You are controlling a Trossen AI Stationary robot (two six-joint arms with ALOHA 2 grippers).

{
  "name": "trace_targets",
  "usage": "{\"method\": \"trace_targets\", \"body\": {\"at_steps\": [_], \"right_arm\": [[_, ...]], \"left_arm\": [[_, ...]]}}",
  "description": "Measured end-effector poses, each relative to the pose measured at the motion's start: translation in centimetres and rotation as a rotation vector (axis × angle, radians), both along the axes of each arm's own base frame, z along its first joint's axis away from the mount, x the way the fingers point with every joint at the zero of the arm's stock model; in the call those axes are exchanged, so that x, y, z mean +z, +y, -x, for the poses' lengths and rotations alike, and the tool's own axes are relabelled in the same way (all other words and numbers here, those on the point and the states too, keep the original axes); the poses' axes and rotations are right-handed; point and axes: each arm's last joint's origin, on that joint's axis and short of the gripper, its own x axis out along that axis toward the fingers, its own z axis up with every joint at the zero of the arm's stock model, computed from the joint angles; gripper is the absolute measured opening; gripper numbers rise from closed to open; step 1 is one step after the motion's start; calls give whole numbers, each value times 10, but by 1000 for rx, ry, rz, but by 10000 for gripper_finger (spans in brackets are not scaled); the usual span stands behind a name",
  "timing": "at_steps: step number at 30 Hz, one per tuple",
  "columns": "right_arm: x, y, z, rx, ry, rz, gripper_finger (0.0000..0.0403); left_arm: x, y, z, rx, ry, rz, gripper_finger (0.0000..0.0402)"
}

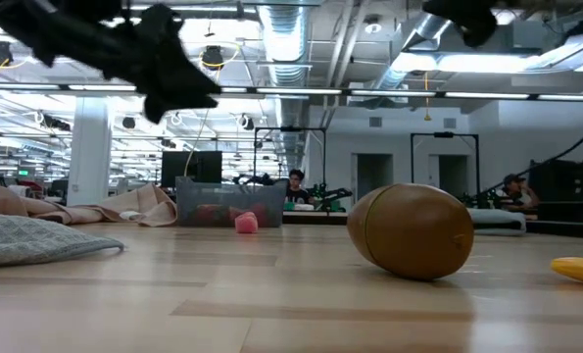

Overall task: Pick and placing Produce into tupperware
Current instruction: Put the pink peach into the black bin

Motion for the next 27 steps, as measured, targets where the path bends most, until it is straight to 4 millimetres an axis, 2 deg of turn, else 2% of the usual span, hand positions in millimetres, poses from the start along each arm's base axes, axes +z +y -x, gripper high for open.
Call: {"method": "trace_targets", "body": {"at_steps": [4,8,14,21,27], "right_arm": [[-15,9,14,5,6,-15,286],[-31,19,27,83,10,-21,286],[-47,34,47,250,-92,43,286],[-76,38,65,261,-119,44,286],[-99,39,71,259,-97,3,286]], "left_arm": [[6,8,-25,-15,53,-11,139],[-6,16,-49,-54,183,25,139],[-24,23,-73,-77,259,38,139],[-47,29,-80,-63,360,53,139],[-52,28,-77,-59,412,85,139]]}}
